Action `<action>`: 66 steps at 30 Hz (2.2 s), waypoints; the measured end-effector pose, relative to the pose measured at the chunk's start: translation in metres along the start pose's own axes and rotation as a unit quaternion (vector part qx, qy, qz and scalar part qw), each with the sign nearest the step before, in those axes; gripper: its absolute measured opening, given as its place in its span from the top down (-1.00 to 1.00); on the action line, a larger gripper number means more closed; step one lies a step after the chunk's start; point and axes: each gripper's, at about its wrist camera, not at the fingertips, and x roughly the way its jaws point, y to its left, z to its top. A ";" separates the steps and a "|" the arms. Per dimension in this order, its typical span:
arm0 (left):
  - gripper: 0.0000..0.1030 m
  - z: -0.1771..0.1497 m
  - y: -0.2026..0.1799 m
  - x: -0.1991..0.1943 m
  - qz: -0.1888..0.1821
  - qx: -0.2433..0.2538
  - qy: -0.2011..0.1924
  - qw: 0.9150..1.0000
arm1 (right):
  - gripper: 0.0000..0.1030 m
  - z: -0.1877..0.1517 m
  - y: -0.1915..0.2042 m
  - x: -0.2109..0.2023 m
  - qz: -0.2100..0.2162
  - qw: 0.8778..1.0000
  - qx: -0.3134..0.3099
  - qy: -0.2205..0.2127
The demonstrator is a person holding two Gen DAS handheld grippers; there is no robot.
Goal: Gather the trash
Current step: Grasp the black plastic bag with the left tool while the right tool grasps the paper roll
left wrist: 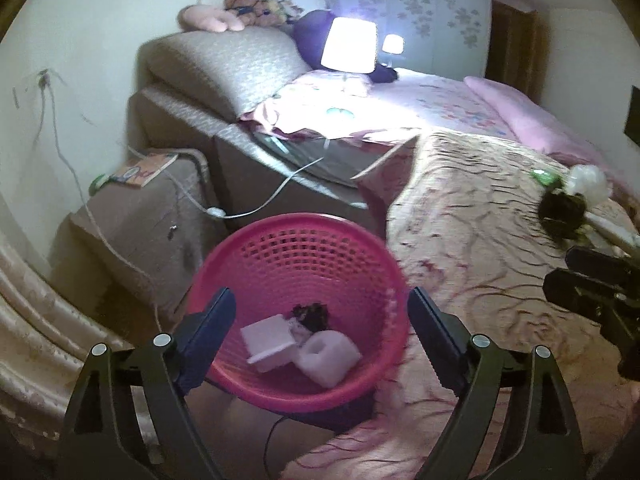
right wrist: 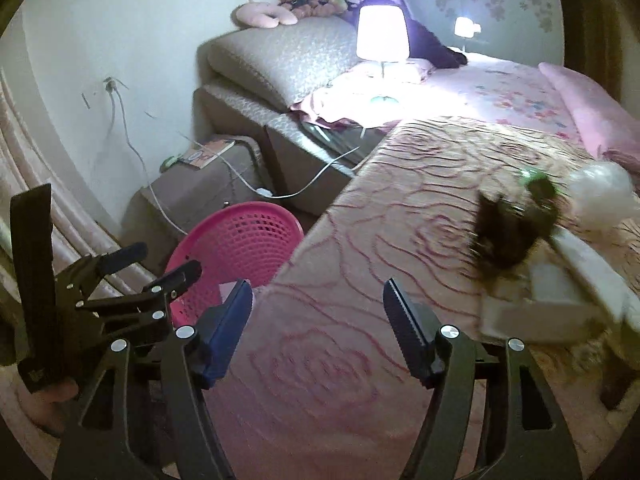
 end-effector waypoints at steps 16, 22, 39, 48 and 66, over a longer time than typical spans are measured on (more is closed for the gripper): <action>-0.64 -0.014 -0.120 0.000 -0.105 0.066 0.040 0.991 | -0.32 -0.069 -0.079 -0.062 -0.104 0.993 0.050 0.009; -0.82 -0.023 -0.148 0.011 -0.091 0.093 0.050 0.990 | -0.32 -0.086 -0.102 -0.063 -0.122 0.989 0.075 0.018; -0.85 -0.018 -0.149 0.014 -0.093 0.108 0.064 0.988 | -0.86 -0.094 -0.092 -0.058 -0.126 0.991 0.028 0.039; -0.85 0.000 -0.141 0.015 -0.094 0.090 0.055 0.990 | -0.86 -0.094 -0.097 -0.065 -0.123 0.991 0.041 0.040; -0.83 0.067 -0.226 0.030 -0.138 0.174 0.001 0.975 | -0.86 -0.075 -0.125 -0.150 -0.163 0.977 0.090 -0.102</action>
